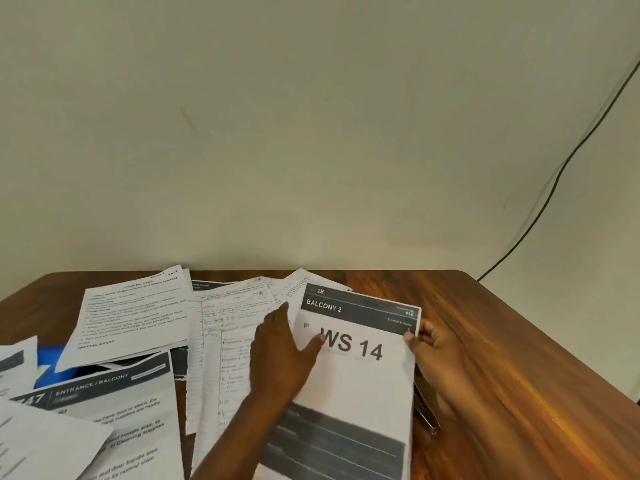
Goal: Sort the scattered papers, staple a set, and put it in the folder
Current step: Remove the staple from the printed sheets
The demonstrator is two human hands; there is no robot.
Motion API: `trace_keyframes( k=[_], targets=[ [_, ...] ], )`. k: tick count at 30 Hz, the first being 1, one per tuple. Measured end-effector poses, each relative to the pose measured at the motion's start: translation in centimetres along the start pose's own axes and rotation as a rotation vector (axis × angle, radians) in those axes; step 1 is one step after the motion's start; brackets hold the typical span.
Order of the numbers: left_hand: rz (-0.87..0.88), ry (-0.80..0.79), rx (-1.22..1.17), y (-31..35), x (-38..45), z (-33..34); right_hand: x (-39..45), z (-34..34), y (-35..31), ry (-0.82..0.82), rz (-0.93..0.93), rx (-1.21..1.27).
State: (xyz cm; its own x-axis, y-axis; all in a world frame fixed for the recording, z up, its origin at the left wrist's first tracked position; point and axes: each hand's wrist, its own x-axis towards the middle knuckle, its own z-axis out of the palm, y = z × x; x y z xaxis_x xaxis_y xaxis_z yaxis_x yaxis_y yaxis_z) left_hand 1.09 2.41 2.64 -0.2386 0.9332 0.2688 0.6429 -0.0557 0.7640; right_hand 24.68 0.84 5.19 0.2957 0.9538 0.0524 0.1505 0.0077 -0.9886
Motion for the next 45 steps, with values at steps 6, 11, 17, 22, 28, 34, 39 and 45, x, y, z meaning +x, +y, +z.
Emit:
trace_keyframes(
  k=[6, 11, 17, 22, 28, 34, 39, 45],
  targets=[
    [-0.127, -0.142, -0.392, -0.9, 0.1, 0.5, 1.2, -0.4, 1.6, 0.038, 0.022, 0.068],
    [-0.211, -0.072, -0.536, -0.4, 0.2, 0.9, 0.4, -1.4, 1.1, -0.020, 0.042, 0.087],
    [-0.241, 0.020, -0.697, 2.2, -0.9, 1.2, -1.1, -4.0, 0.7, -0.174, 0.176, -0.116],
    [-0.219, -0.173, -0.670, 5.1, -3.5, 3.5, -1.2, -8.4, -0.1, -0.035, 0.183, -0.291],
    [-0.118, -0.580, -0.558, 9.4, -7.0, 7.3, 0.0, -15.7, 0.2, 0.065, 0.237, -0.380],
    [-0.138, -0.678, -0.460, 12.8, -9.5, 10.9, 1.5, -21.1, 2.4, 0.084, 0.206, -0.637],
    [-0.165, -0.723, -0.376, 14.2, -11.2, 12.8, 2.6, -23.0, 4.1, 0.162, 0.207, -0.858],
    [-0.119, -0.660, -0.255, 14.6, -12.0, 13.2, 2.3, -23.2, 5.3, 0.276, 0.189, -0.918]
  ],
)
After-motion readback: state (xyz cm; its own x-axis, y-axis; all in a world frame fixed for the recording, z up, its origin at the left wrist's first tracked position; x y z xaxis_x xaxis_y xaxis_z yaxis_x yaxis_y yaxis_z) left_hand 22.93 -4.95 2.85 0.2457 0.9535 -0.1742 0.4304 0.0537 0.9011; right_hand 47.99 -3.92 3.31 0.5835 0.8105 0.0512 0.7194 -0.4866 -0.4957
